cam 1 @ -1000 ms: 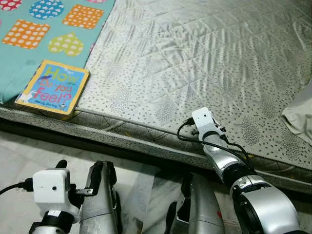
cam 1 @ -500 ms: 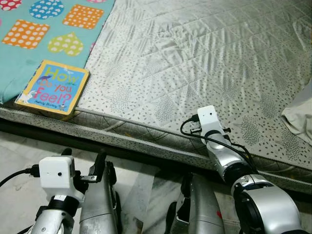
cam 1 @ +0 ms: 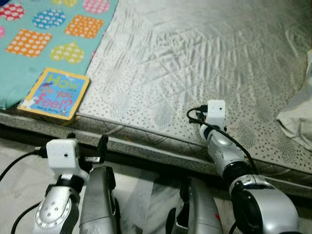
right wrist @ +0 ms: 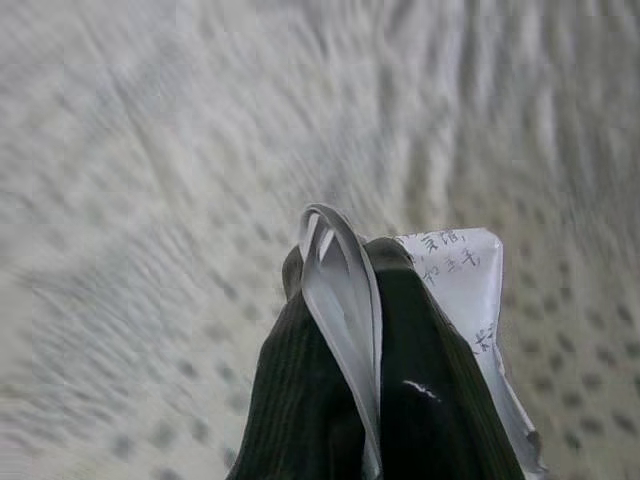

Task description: Clean up the room

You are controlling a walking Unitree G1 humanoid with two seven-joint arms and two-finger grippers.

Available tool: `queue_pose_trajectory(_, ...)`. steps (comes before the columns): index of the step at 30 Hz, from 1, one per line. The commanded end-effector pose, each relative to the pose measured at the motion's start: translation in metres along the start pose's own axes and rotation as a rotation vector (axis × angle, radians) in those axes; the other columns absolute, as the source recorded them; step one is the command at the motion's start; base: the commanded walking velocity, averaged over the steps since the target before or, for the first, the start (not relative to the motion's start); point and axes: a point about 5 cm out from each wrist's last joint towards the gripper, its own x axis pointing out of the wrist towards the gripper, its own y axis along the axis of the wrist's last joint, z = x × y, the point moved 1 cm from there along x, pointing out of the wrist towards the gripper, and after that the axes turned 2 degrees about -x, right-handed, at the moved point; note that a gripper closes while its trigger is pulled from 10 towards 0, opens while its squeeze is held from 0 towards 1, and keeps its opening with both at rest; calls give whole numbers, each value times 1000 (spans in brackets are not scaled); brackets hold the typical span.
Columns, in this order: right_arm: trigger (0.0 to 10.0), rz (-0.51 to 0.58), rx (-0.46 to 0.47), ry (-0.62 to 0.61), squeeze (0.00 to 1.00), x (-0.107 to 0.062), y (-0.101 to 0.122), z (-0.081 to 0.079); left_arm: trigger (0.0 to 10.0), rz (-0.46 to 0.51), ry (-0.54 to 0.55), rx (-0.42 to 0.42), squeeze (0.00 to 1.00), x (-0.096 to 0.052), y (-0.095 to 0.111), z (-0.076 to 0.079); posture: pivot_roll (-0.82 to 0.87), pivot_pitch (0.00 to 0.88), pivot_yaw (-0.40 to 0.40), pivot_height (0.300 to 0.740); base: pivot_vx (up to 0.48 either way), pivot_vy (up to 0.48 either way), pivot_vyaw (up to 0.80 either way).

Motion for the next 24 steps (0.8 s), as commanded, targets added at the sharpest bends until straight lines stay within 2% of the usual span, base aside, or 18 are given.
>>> queue_pose_trajectory(1,0,3,49,22,0,-5,-5,2,10000,2,13,13,0,2,-4,-7,132,48,-120,566,0,0,0)
queue_pose_trajectory(2,0,3,49,22,0,-5,-5,2,10000,2,13,13,0,2,-4,-7,132,48,-120,566,0,0,0)
queue_pose_trajectory(3,0,20,89,53,0,-6,-4,-3,10000,13,15,18,0,8,-4,-9,120,7,-118,566,0,0,0)
queue_pose_trajectory(8,0,94,187,145,0,-13,5,-20,10000,44,27,12,0,20,-5,-11,101,0,-109,566,0,0,0)
queue_pose_trajectory(9,7686,104,193,148,0,-13,7,-21,10000,48,28,10,0,22,-6,-11,94,0,-108,566,0,0,0)
queue_pose_trajectory(10,10000,124,201,146,0,-14,10,-21,10000,53,28,8,0,23,-7,-11,94,0,-108,566,0,0,0)
queue_pose_trajectory(13,10000,190,260,171,0,-15,26,-26,10000,72,22,3,0,31,-8,-10,81,0,-102,566,0,0,0)
queue_pose_trajectory(17,10000,226,253,194,0,-15,39,-27,10000,91,31,2,0,39,-7,-14,74,0,-102,589,0,0,0)
queue_pose_trajectory(24,10000,227,264,197,0,-15,43,-24,10000,105,40,4,0,41,-9,-17,73,0,-106,633,0,0,0)
